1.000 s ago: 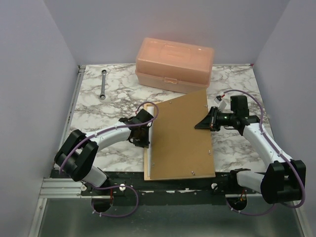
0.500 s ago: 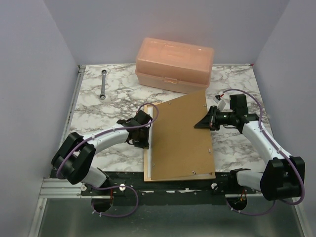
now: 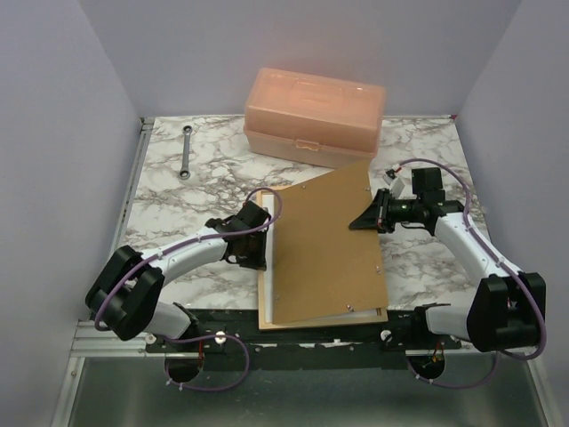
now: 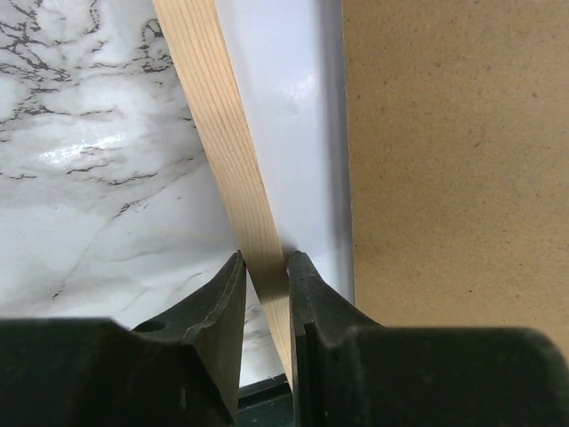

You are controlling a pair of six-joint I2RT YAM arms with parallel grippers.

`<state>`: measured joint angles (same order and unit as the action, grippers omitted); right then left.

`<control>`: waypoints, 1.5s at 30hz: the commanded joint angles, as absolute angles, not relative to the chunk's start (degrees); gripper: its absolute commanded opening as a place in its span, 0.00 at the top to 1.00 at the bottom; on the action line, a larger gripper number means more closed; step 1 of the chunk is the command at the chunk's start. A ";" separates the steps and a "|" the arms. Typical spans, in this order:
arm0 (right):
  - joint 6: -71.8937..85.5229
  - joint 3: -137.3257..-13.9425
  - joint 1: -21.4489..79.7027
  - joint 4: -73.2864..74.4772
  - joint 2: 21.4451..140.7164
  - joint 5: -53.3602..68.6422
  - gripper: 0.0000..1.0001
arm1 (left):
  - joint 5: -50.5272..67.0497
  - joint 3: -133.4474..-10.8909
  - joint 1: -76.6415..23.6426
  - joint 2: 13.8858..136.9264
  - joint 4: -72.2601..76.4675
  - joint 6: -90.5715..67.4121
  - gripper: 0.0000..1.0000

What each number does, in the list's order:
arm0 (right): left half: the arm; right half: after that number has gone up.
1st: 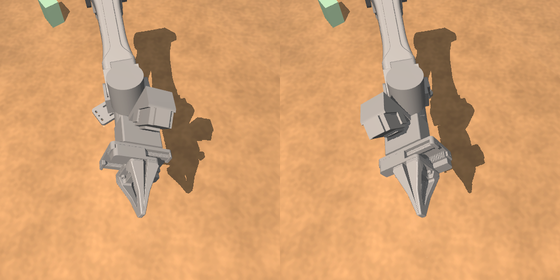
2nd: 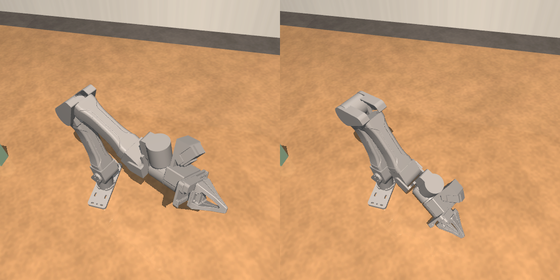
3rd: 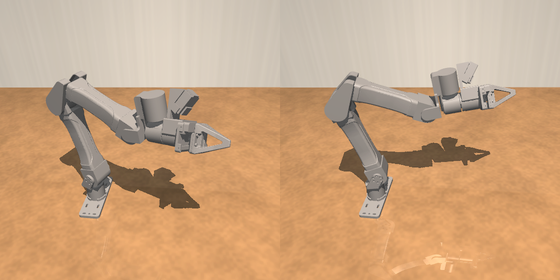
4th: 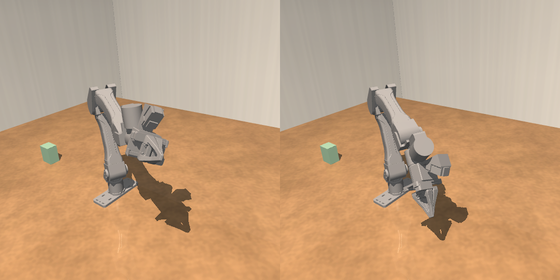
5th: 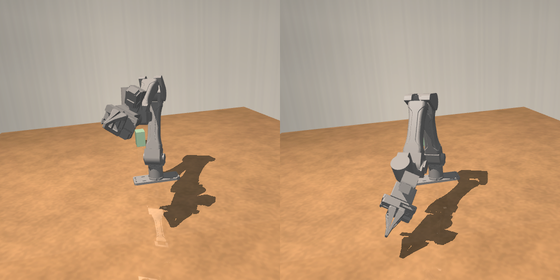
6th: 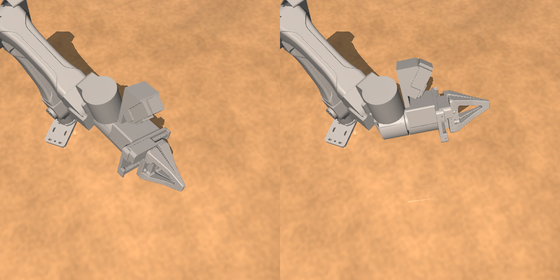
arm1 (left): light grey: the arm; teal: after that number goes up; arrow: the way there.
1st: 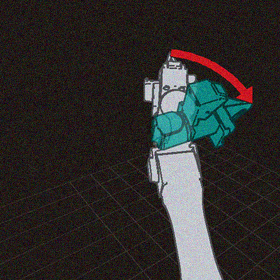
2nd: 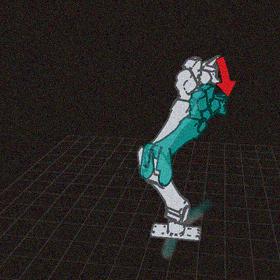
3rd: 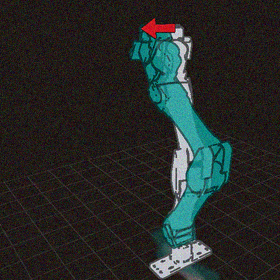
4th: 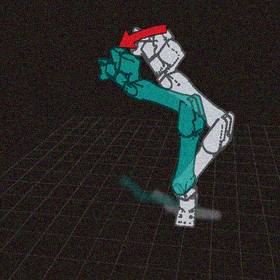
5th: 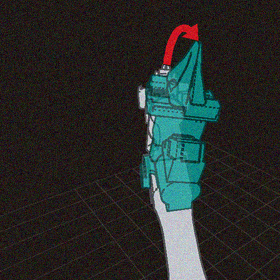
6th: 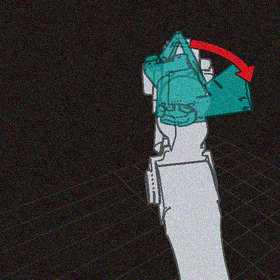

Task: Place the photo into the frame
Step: Move the photo frame to the center of the board, then place the photo frame item in the photo frame.

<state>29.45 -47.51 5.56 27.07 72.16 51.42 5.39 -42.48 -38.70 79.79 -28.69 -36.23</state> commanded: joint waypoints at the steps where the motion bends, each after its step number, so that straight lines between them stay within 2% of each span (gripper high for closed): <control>1: 27.62 -49.16 5.63 26.02 73.85 53.62 0.99 | 7.47 -43.28 -38.94 77.58 -28.99 -34.50 0.64; 3: 27.44 -49.69 5.63 26.02 74.69 53.53 0.99 | 7.60 -43.38 -38.87 76.54 -28.96 -35.01 0.41; 5: 27.27 -50.35 5.63 26.02 75.75 53.69 0.99 | 8.35 -43.00 -38.39 75.33 -28.61 -35.64 0.30; 10: 26.89 -51.88 5.62 25.92 78.50 54.66 0.99 | 14.46 -39.24 -34.70 71.08 -24.10 -37.72 0.29; 13: 26.93 -52.61 5.62 26.00 79.38 55.06 0.99 | 18.35 -35.58 -30.65 68.59 -20.59 -39.12 0.34; 14: 26.98 -52.87 5.64 26.03 79.60 55.15 0.99 | 18.98 -34.62 -29.30 67.84 -19.76 -39.49 0.41; 19: 27.16 -54.10 5.68 26.30 81.10 56.31 0.99 | 19.07 -31.17 -25.92 65.89 -18.14 -39.56 0.57; 28: 27.45 -53.68 5.71 25.74 83.01 56.08 0.99 | 18.72 -30.88 -25.14 71.76 -15.73 -39.55 0.75; 45: 29.26 -51.16 9.26 21.14 86.95 56.15 0.99 | 20.30 -32.77 -25.14 75.06 -14.67 -37.20 0.91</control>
<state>28.60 -51.46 7.79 22.20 85.01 53.76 21.30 -31.44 -25.23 73.95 -14.39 -39.31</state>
